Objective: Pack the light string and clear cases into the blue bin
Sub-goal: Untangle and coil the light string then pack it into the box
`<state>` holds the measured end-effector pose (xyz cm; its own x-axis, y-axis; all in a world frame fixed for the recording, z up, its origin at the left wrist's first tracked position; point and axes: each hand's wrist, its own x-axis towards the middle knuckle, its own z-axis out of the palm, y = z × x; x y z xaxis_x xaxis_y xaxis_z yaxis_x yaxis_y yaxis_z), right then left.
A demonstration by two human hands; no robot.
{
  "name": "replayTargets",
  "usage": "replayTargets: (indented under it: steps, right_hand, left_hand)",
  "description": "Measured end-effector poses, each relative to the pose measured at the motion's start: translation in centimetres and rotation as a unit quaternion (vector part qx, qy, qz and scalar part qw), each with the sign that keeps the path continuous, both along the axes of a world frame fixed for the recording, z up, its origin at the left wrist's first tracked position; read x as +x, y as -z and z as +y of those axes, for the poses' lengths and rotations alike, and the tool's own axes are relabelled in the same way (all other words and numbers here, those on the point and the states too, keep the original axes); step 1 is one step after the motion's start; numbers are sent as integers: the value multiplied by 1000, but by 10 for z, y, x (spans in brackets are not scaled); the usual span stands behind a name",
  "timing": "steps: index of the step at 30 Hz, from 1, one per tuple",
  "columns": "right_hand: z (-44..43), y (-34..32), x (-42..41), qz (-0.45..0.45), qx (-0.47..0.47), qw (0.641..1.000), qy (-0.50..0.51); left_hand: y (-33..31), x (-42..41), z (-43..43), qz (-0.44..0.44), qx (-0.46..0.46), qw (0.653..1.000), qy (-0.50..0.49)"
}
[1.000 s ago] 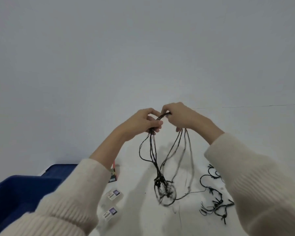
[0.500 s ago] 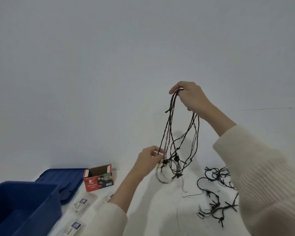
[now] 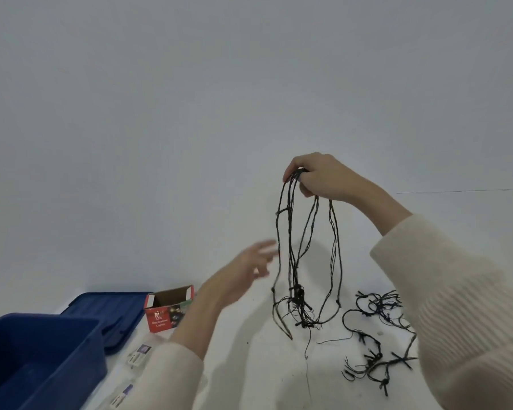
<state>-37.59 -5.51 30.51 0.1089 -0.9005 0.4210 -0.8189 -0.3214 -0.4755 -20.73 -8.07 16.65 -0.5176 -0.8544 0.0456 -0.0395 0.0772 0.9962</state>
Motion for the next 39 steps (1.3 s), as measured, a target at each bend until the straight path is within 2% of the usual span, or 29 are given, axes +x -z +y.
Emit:
replayTargets:
  steps: [2,4,6,8,11,13,15,18,21,23,26,30,32,34,37,39]
  right_hand:
    - [1,2,4,31,9,999,-20]
    - [2,4,12,33,2,999,-44]
    - [3,5,20,2,-18,998,-63]
    - [3,4,24,-37,-28,996,-80]
    - [0,3,16,-60,-38,996,-58]
    - [-4,4,1,-117,-48,992,-16]
    - [-7,10,-19,-193,-41,980,22]
    - [-12,41,-44,-326,25,944,47]
    - [-17,86,-51,-438,103,891,58]
    - [-20,113,-45,-505,142,849,63]
    - [-25,149,-20,-570,201,795,45]
    - [-24,192,50,-548,290,784,-37]
    - [-24,211,88,-538,319,777,-67]
    - [-24,223,117,-537,346,762,-109]
    - [-36,228,124,-543,356,729,-218]
    - [-54,223,115,-615,314,667,-280]
  left_hand:
    - [-34,-2,5,118,-20,993,-2]
    - [-60,-12,11,148,-68,987,19]
    - [-71,-30,19,99,-122,987,21]
    - [-64,-45,24,52,-133,990,-4]
    - [-38,-48,22,21,-110,994,4]
    - [-22,-39,18,-13,-84,996,19]
    - [-16,-25,17,-6,-41,999,28]
    - [-23,0,13,12,2,1000,24]
    - [-33,21,11,-59,-27,997,31]
    - [-35,33,8,-60,-34,997,23]
    - [-32,44,-4,90,4,995,-48]
    - [-30,51,-23,353,100,928,-60]
    - [-28,54,-33,399,114,908,-61]
    - [-25,59,-42,383,115,912,-86]
    - [-23,81,-56,270,61,950,-142]
    - [-21,99,-64,177,-12,972,-155]
